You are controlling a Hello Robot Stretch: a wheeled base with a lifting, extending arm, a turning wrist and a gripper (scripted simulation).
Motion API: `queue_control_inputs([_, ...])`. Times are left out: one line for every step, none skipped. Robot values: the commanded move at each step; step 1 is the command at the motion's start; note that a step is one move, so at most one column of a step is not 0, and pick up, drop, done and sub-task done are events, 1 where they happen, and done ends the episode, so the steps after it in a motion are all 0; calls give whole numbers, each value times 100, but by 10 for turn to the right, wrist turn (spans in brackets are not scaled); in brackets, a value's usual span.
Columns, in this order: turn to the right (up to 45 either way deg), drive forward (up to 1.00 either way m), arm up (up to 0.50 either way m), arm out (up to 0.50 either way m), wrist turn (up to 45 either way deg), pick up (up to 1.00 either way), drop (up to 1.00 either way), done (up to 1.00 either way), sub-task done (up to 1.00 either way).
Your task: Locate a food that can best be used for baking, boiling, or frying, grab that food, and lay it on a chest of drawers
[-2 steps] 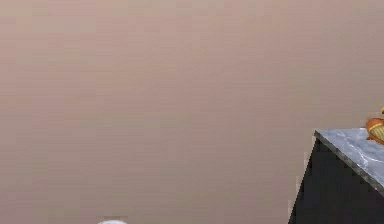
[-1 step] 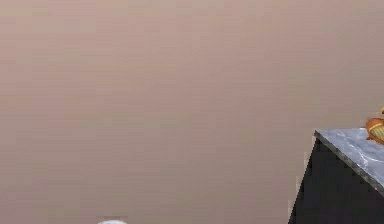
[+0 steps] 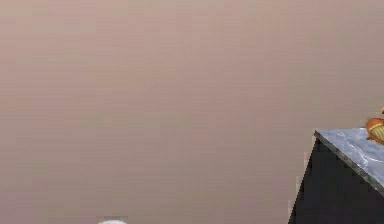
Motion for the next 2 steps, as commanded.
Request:
queue_control_inputs([0, 0, 0, 0, 450, 0, 0, 0, 0])
queue_control_inputs([0, 0, 0, 0, 450, 0, 0, 0, 0])
